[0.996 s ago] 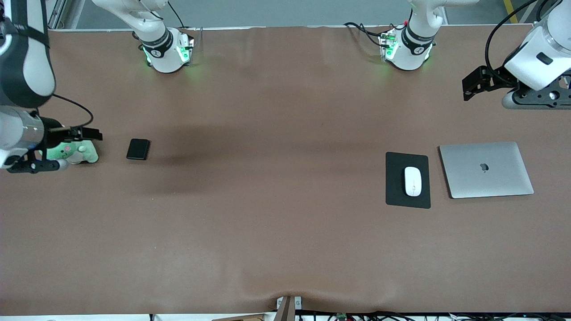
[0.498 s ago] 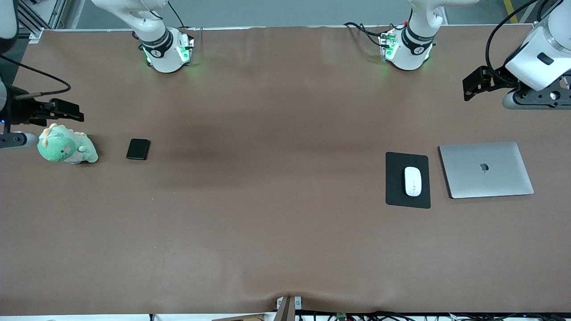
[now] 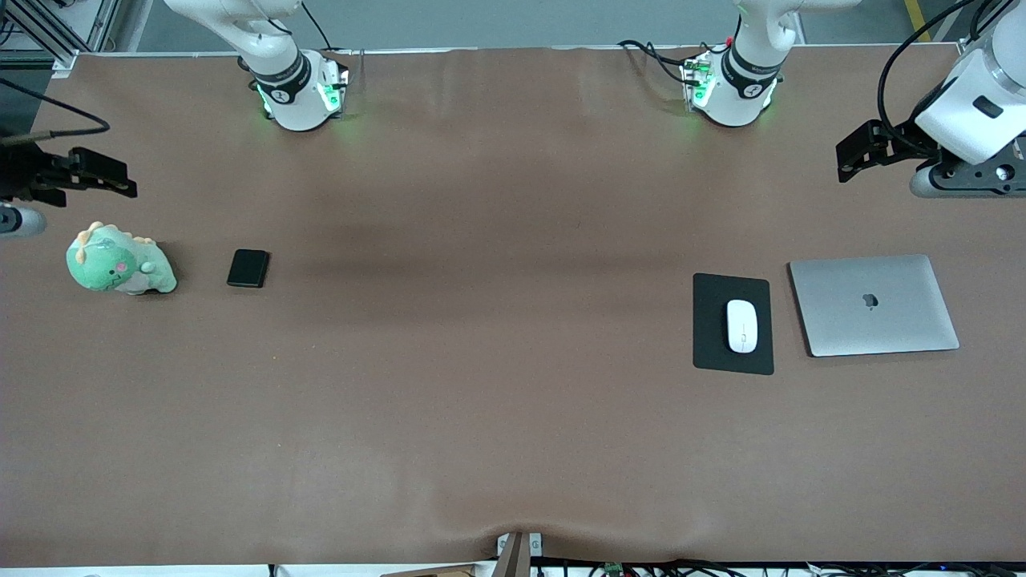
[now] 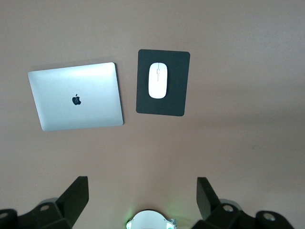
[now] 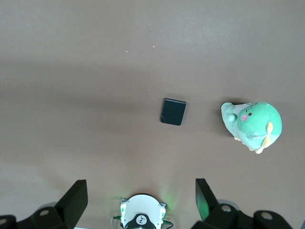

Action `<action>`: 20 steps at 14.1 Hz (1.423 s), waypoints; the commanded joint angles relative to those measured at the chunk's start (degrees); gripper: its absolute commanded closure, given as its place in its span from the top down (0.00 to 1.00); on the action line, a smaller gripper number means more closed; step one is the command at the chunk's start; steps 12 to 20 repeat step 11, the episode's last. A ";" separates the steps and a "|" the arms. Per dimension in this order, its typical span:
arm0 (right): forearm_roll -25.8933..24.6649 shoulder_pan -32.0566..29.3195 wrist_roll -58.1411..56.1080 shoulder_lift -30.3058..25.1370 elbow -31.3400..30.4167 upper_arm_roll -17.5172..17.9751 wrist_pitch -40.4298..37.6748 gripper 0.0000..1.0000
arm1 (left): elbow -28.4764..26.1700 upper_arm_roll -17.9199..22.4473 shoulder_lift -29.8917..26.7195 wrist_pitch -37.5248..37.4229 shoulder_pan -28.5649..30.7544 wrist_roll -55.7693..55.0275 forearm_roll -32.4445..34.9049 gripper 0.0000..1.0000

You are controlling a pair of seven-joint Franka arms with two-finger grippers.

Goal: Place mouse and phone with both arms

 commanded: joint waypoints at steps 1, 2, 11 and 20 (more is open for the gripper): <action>0.08 1.37 0.53 -5.73 -6.20 -1.37 2.30 1.00 | 0.39 0.17 2.80 0.03 0.26 -0.12 0.24 1.00; 0.16 1.55 0.53 -7.32 -8.49 -1.72 3.63 1.00 | 0.57 0.35 3.60 0.03 0.52 -0.21 0.07 1.00; 0.08 1.20 0.09 -14.63 -18.81 -2.87 10.66 1.00 | 2.42 0.61 2.90 1.79 1.75 -0.12 -0.73 1.00; 0.08 1.20 0.09 -14.63 -18.81 -2.87 10.66 1.00 | 2.42 0.61 2.90 1.79 1.75 -0.12 -0.73 1.00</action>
